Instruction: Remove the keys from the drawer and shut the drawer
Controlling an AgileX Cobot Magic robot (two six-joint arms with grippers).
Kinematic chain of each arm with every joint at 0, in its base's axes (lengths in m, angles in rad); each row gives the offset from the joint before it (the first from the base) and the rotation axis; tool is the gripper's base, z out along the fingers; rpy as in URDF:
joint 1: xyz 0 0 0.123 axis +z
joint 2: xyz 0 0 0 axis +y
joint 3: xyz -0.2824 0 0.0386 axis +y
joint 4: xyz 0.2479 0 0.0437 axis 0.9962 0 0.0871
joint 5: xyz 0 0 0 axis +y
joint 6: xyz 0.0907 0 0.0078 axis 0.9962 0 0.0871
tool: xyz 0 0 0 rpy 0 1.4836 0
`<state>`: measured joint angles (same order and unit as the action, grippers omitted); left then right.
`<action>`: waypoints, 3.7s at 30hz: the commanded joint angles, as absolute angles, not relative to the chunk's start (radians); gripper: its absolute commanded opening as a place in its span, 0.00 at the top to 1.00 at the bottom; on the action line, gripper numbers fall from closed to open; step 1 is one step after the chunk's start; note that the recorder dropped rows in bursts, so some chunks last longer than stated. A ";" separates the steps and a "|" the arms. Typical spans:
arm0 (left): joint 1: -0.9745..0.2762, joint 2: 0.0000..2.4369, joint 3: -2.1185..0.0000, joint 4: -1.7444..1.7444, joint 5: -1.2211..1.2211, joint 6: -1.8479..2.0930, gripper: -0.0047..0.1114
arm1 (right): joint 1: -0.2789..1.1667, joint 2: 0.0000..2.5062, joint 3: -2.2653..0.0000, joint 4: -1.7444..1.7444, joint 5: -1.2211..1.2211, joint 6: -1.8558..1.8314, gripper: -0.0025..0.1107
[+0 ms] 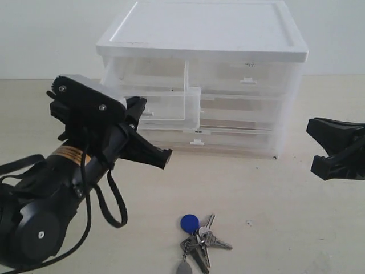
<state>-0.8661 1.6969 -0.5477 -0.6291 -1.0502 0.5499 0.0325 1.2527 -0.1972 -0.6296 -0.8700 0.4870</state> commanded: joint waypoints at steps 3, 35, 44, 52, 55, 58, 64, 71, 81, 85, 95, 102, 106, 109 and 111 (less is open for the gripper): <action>-0.799 1.699 -0.612 -0.570 -1.010 0.572 0.92 | 0.032 1.257 -0.202 -0.637 -0.868 0.488 0.98; -0.545 1.936 -0.945 -0.011 -0.841 0.264 0.92 | 0.032 1.257 -0.202 -0.637 -0.882 0.473 0.98; -0.544 1.888 -0.896 0.000 -0.800 0.258 0.92 | 0.032 1.257 -0.202 -0.591 -0.869 0.448 0.98; -0.537 1.512 -0.742 -0.131 -0.729 0.279 0.92 | 0.032 1.257 -0.216 -0.401 -0.829 0.402 0.98; -0.382 1.416 -0.868 -0.383 -0.349 0.382 0.92 | 0.032 1.282 -0.404 -0.396 -0.531 0.453 0.98; -0.234 1.456 -1.014 -0.386 -0.097 0.292 0.92 | 0.032 1.297 -0.563 -0.468 -0.382 0.567 0.98; -0.128 1.754 -1.366 -0.422 0.282 0.319 0.92 | -0.004 1.498 -0.971 -1.226 -0.352 1.400 0.98; -0.114 1.904 -1.535 -0.801 0.373 0.609 0.92 | -0.102 1.666 -1.259 -1.744 -0.486 1.996 0.98; -0.142 1.968 -1.545 -1.148 0.478 0.924 0.92 | -0.034 1.789 -1.270 -1.744 -0.521 1.955 0.98; -0.187 1.968 -1.537 -1.155 0.537 0.935 0.92 | 0.003 1.789 -1.270 -1.744 -0.524 1.942 0.98; -0.297 1.931 -1.414 -1.155 0.478 0.935 0.92 | 0.031 1.785 -1.268 -1.744 -0.643 1.945 0.98; -0.351 1.788 -1.211 -1.247 0.369 1.071 0.92 | 0.060 1.777 -1.268 -1.744 -0.718 1.945 0.98; -0.362 1.741 -1.132 -1.406 0.354 1.209 0.92 | 0.102 1.730 -1.244 -1.744 -0.702 1.939 0.98; -0.362 1.703 -1.085 -1.440 0.326 1.267 0.92 | 0.114 1.660 -1.166 -1.744 -0.617 1.935 0.98; -0.362 1.671 -1.057 -1.449 0.313 1.283 0.92 | 0.114 1.609 -1.102 -1.744 -0.586 1.913 0.98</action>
